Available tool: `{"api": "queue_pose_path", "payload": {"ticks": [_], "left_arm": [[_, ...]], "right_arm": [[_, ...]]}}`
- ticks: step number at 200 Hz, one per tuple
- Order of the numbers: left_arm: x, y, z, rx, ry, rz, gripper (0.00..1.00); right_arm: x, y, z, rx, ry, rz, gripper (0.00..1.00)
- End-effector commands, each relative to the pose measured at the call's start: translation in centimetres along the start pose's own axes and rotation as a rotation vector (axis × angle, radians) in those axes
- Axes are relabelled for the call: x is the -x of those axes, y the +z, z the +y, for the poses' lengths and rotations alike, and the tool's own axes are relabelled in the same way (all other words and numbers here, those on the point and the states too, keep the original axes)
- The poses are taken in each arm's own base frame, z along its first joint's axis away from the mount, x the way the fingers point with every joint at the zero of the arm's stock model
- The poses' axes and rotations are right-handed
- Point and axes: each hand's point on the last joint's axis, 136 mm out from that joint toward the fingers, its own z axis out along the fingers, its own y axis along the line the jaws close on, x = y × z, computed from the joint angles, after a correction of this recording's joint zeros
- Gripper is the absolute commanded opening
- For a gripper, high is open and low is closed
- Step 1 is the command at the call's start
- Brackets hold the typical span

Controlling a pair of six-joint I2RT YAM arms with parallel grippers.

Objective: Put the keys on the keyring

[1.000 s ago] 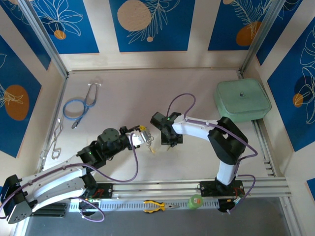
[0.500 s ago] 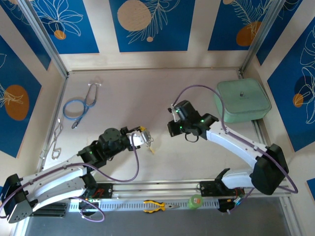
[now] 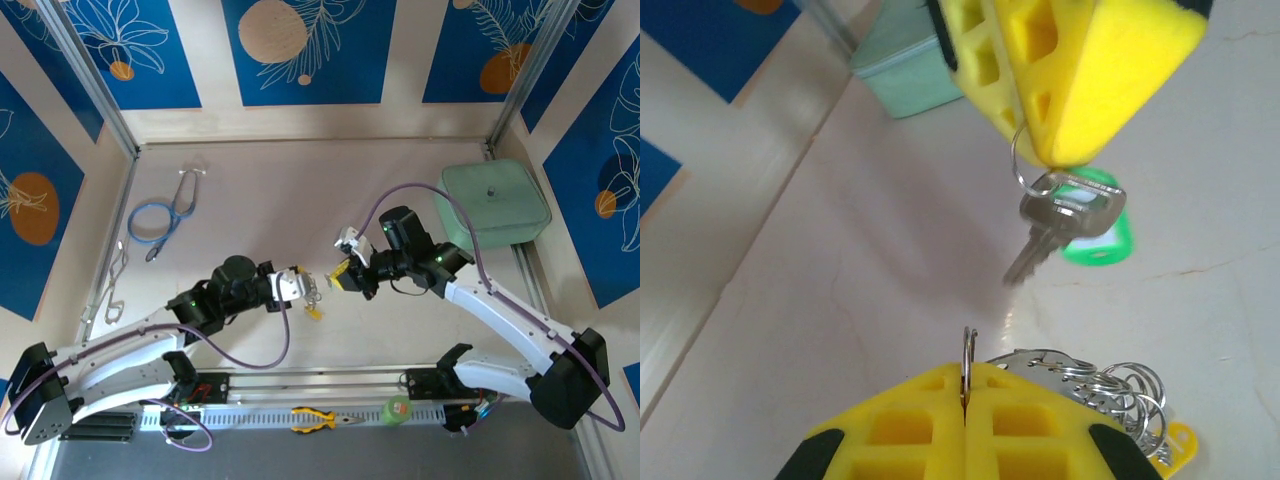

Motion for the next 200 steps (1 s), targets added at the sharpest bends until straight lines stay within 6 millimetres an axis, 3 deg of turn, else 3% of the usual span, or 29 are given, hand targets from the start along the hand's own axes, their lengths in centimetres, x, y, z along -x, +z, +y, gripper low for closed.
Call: {"api": "queue_pose_path", "payload": {"ticks": [1,56,153,200], "left_arm": [[2.9,-0.3,-0.5,-0.077,-0.004,-0.103,0.0],[3.6,-0.5,-1.9,-0.16,0.007,-0.139,0.0],[3.0,-0.4,-1.0,-0.112,-0.004,-0.105,0.0],[3.2,-0.4,-1.1,-0.118,-0.007,-0.114,0.0]], "right_arm": [[0.0,-0.2,1.8,0.081,-0.056,0.037,0.0],[0.6,0.6,2.3,0.103,-0.08,0.058,0.0],[0.3,0.8,2.3,0.076,-0.128,0.07,0.0],[0.9,1.8,2.2,0.081,-0.134,0.071,0.0]]}}
